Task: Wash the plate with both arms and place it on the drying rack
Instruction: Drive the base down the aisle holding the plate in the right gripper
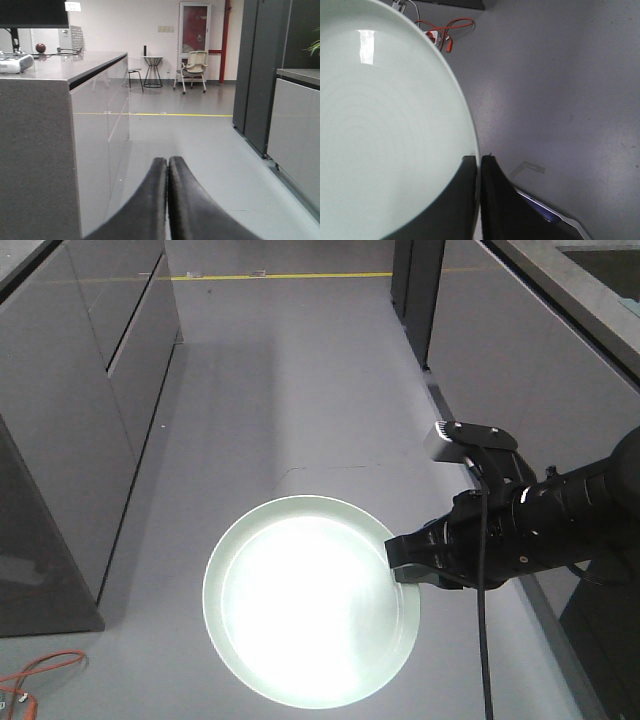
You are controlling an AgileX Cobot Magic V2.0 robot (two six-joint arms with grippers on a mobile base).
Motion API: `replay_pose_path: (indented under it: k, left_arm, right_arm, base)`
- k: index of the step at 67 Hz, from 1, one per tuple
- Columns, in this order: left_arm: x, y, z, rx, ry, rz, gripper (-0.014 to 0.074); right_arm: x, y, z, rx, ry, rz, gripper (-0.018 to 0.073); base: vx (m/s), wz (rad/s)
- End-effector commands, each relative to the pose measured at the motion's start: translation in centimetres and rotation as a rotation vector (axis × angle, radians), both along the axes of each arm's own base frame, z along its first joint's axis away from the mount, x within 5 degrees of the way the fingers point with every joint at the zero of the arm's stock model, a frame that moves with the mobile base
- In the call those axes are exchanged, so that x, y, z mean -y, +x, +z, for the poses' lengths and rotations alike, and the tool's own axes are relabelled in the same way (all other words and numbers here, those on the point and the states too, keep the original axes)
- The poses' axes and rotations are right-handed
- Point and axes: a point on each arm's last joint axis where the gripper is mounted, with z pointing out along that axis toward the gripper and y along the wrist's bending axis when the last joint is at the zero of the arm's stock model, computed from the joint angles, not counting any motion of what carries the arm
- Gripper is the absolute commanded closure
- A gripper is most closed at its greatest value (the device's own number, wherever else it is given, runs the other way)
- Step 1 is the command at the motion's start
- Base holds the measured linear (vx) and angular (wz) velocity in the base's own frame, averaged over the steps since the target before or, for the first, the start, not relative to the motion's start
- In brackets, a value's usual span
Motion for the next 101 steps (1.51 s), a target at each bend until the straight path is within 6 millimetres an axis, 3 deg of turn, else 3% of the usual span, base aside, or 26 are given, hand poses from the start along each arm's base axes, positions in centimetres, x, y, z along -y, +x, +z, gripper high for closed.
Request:
replay_pose_path:
  k: [1, 101]
  left_arm:
    - [-0.04, -0.34, 1.66, 0.112, 0.002, 0.007, 0.0603]
    - [-0.04, -0.34, 1.66, 0.112, 0.002, 0.007, 0.0603]
  right_arm:
    - [-0.02, 0.06, 1.96, 0.075, 0.046, -0.019, 0.0561]
    - [-0.02, 0.05, 1.96, 0.075, 0.045, -0.017, 0.0561]
  base:
    - [0.02, 0.19]
    - [0.13, 0.09]
